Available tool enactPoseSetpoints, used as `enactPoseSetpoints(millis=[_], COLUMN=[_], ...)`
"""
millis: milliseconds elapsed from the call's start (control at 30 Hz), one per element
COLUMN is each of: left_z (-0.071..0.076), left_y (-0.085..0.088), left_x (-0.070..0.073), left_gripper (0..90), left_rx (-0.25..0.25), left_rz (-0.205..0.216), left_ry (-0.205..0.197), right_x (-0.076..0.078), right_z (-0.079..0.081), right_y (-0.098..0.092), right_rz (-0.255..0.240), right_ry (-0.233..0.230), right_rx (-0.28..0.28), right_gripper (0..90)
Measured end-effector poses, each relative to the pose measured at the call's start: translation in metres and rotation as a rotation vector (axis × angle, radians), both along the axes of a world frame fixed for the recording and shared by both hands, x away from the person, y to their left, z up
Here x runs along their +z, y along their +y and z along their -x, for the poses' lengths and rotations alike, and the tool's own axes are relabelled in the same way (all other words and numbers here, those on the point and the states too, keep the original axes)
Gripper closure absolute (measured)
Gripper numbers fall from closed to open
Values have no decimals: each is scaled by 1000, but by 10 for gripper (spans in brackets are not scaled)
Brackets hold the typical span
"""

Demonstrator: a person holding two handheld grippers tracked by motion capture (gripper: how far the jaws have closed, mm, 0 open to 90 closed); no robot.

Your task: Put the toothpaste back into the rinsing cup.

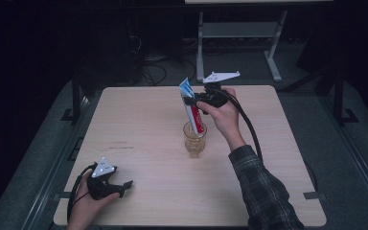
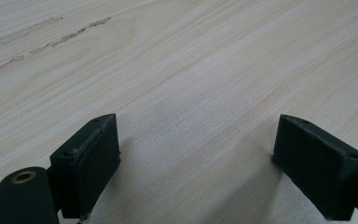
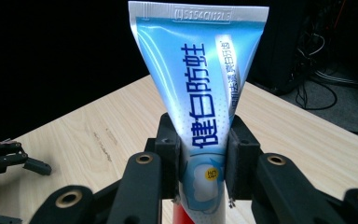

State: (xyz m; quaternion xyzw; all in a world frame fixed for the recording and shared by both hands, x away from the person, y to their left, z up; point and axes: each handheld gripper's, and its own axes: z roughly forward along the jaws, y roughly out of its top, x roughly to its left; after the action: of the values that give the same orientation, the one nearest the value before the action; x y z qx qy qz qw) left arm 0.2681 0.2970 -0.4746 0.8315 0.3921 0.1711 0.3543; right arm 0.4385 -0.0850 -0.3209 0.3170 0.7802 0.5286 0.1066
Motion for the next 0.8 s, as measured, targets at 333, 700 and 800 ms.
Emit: enactPoseSetpoints(millis=[333,700,800], left_z=[0,0,0], left_y=[0,0,0], left_x=[0,0,0], left_gripper=[134,134,135], left_rx=[1,1,1], left_rz=[2,2,3], left_ry=[-1,-2,-2], right_x=[-19,-31,-35], right_z=[2,4,5], right_y=[-2,-5,-4], right_rz=[14,37,50], right_ry=[31,48,55], right_rx=[-3,-2,1], right_gripper=[704,702,701])
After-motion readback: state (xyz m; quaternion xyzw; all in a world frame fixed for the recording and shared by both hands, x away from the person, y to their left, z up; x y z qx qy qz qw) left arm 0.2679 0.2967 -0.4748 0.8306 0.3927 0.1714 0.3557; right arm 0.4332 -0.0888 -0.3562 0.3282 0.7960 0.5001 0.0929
